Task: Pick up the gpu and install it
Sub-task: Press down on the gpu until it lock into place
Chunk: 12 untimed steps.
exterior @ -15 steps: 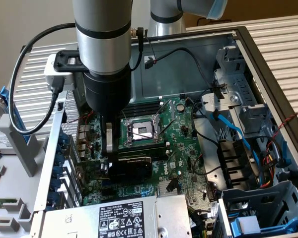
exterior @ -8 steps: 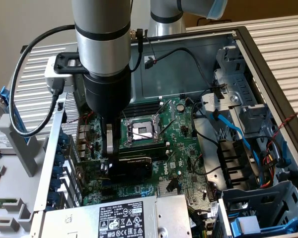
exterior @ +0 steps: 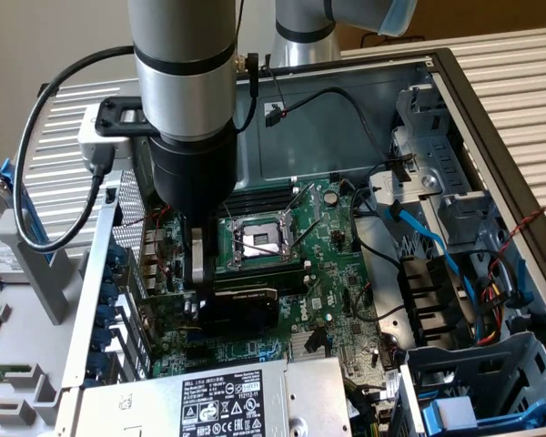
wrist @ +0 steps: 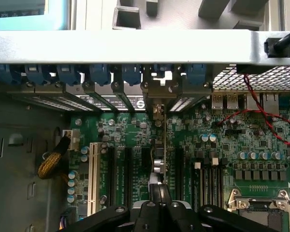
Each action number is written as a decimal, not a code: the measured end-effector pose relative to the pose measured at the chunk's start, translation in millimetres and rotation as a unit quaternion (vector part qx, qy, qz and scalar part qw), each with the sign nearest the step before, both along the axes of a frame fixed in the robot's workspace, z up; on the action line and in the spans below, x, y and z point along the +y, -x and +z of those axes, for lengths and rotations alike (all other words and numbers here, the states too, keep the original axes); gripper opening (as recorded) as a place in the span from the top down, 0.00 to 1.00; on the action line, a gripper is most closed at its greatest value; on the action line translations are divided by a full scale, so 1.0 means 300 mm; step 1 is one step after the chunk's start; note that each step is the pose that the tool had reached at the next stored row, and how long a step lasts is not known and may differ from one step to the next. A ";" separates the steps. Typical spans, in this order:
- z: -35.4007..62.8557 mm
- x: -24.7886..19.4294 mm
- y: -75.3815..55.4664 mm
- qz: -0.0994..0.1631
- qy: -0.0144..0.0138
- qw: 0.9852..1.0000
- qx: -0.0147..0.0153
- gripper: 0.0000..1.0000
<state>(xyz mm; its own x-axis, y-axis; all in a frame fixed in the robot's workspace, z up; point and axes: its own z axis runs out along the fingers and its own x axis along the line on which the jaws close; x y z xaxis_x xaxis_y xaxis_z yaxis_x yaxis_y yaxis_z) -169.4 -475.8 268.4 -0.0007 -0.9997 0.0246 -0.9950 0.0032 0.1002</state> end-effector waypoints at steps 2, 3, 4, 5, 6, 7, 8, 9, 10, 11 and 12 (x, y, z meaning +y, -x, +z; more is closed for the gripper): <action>-0.002 0.000 0.006 0.001 0.001 1.000 0.000 0.89; -0.002 0.000 0.006 0.001 0.002 1.000 0.000 0.89; -0.003 0.000 0.007 0.001 0.002 1.000 0.000 0.89; -0.005 0.000 0.007 0.001 0.003 1.000 0.000 0.89; -0.007 0.000 0.007 0.001 0.005 1.000 0.000 0.89; -0.009 0.000 0.007 0.001 0.006 1.000 0.000 0.89; -0.009 0.000 0.007 0.001 0.007 1.000 0.000 0.89; -0.010 0.000 0.007 0.001 0.007 1.000 0.000 0.89; -0.010 0.000 0.007 0.001 0.006 1.000 0.000 0.89; -0.010 0.000 0.007 0.001 0.006 1.000 0.000 0.89; -0.010 0.000 0.007 0.001 0.006 1.000 0.000 0.89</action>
<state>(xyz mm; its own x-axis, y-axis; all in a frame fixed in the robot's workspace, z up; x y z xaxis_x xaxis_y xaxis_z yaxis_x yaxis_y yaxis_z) -171.6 -475.8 265.3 0.0004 -0.9993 0.0375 -0.9950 0.0033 0.0994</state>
